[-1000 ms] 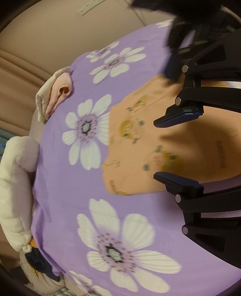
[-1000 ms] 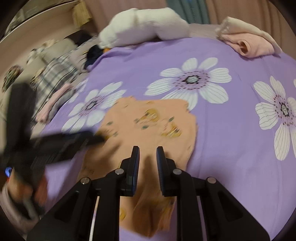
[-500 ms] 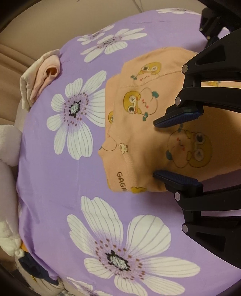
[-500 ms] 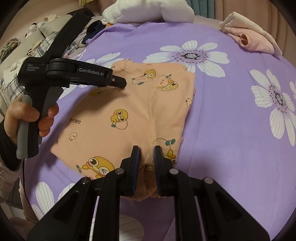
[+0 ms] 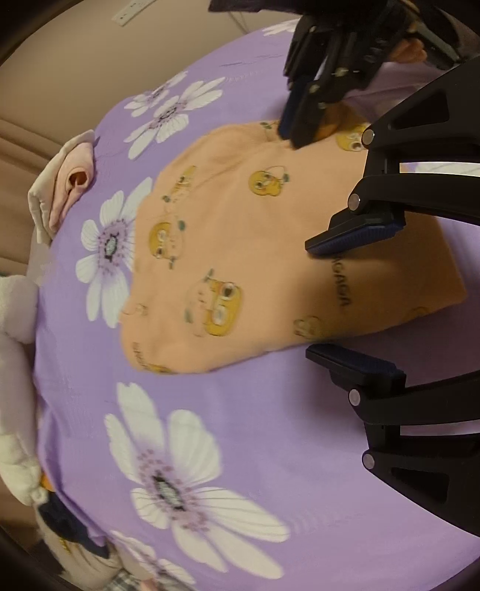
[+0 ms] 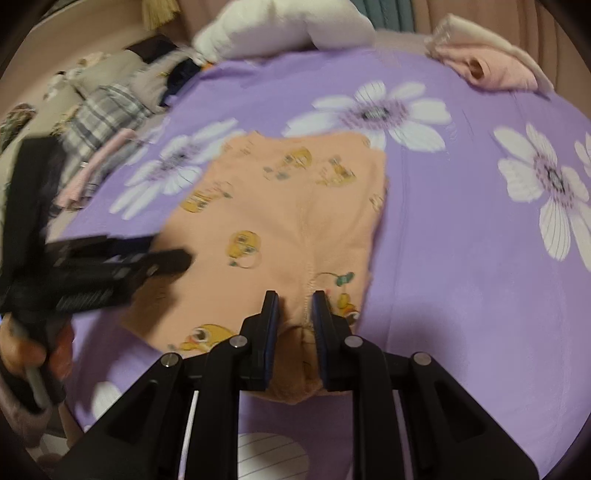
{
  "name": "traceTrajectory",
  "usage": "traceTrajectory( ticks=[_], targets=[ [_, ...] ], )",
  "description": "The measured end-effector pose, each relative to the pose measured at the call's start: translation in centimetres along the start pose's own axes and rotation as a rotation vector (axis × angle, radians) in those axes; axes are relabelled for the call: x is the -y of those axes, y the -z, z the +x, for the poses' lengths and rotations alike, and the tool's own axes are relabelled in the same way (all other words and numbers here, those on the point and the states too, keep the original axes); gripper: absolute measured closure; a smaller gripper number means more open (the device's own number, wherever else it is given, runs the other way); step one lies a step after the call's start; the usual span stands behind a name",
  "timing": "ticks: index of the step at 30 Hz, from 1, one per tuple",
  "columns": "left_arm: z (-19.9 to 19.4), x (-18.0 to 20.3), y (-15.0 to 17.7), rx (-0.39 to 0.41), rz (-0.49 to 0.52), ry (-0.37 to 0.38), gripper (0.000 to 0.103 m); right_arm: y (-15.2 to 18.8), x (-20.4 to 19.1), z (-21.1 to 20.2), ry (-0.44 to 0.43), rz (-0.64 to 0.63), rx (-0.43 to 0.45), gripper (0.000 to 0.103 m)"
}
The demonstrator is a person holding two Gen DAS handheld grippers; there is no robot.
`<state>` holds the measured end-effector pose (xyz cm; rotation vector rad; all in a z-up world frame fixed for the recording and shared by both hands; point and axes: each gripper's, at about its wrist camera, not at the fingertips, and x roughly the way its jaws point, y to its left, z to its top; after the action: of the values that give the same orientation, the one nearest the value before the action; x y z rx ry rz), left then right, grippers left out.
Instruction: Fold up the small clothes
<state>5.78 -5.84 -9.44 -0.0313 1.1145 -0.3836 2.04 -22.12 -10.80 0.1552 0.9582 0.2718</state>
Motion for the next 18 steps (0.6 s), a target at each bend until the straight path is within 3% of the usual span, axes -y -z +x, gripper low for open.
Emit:
traceTrajectory(
  ticks=[4,10,18],
  targets=[
    [-1.1,0.1,0.3,0.007,-0.021,0.001,0.054,-0.1,0.0,-0.4,-0.006,0.041,0.004,0.085],
    [-2.2,0.8,2.0,0.017,0.011,-0.021,0.054,0.6,-1.0,-2.5,-0.037,0.005,0.056,0.082],
    [-2.4,0.9,3.2,-0.004,-0.003,-0.034,0.054,1.6,-0.4,-1.0,0.002,0.034,0.001,0.085]
  ],
)
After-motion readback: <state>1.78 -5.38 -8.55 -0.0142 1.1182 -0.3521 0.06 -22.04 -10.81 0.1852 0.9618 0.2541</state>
